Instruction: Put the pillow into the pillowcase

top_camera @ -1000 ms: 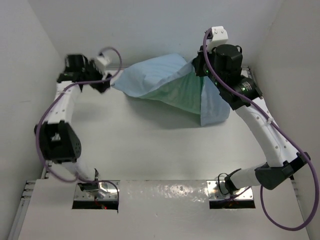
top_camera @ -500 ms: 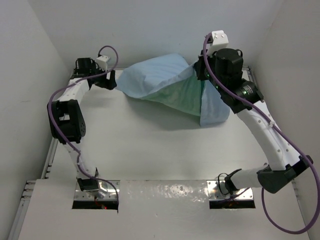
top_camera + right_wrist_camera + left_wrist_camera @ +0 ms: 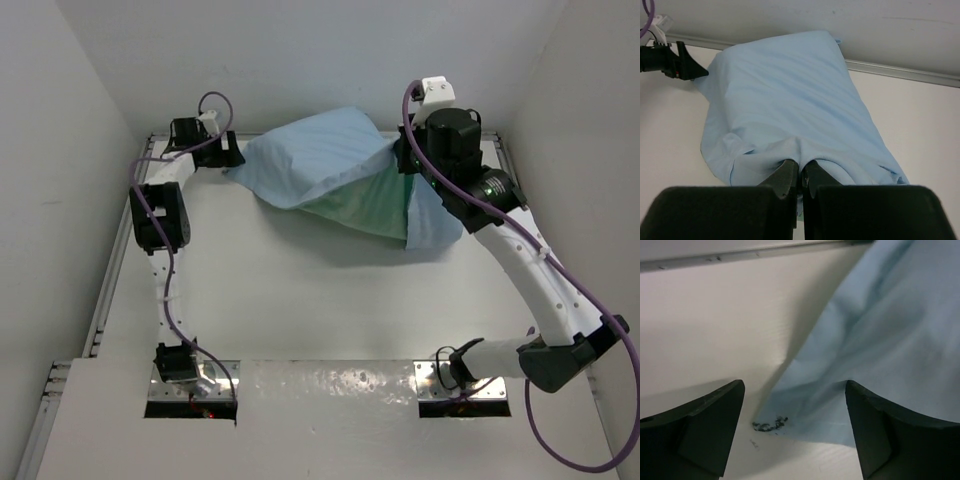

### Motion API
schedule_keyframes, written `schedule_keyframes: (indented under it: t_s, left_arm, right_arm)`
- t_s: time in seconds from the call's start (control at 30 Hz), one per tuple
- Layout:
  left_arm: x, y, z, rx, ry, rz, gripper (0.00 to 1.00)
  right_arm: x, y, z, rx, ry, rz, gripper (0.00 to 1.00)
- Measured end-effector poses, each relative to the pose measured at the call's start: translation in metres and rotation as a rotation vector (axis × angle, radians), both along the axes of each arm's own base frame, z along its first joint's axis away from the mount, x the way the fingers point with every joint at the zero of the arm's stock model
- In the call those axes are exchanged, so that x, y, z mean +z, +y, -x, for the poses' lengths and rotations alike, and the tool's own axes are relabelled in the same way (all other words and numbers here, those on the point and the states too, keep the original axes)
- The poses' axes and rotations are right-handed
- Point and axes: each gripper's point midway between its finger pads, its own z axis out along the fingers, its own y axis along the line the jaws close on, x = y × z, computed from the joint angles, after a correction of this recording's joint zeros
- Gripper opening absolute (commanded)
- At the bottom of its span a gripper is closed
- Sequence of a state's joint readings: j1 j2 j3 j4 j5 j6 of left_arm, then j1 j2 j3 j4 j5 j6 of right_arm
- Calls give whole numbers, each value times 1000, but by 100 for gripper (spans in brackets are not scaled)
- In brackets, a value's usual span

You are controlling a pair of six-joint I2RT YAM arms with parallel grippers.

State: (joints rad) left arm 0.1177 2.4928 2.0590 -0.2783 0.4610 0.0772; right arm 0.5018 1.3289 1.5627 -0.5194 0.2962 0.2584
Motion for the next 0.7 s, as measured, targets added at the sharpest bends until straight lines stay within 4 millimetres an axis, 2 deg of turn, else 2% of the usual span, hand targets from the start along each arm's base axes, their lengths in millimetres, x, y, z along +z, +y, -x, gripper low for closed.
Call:
schedule_keyframes:
  t_s: [0.07, 0.1, 0.17, 0.2, 0.27, 0.3, 0.4, 0.57, 0.63, 0.7]
  left_arm:
    - [-3, -7, 0, -30, 6, 32, 66]
    - [-8, -11, 5, -50, 18, 48, 58]
    - [-14, -22, 22, -101, 21, 86, 51]
    - [-15, -27, 34, -119, 30, 101, 44]
    - [-16, -40, 61, -163, 80, 159, 21]
    - [-18, -46, 69, -182, 104, 188, 0]
    - [-25, -59, 86, -231, 147, 257, 0]
    - [-18, -65, 95, -251, 161, 328, 0]
    - [-2, -59, 94, -235, 151, 361, 0]
    - [33, -44, 89, -205, 102, 380, 0]
  right_arm:
    - [-5, -4, 1, -17, 11, 9, 0]
    - [-6, -5, 1, -23, 14, 13, 0]
    - [-7, -8, 0, -38, 12, 18, 0]
    - [-6, -9, 0, -44, 10, 20, 0]
    - [-5, -11, -1, -57, 4, 24, 0]
    - [-5, -12, -1, -62, 2, 28, 0]
    - [-4, -15, -2, -71, -4, 39, 0]
    - [-2, -21, -2, -95, -14, 62, 0]
    - [0, -26, 0, -113, -18, 72, 0]
    - [5, -34, 6, -132, -28, 81, 0]
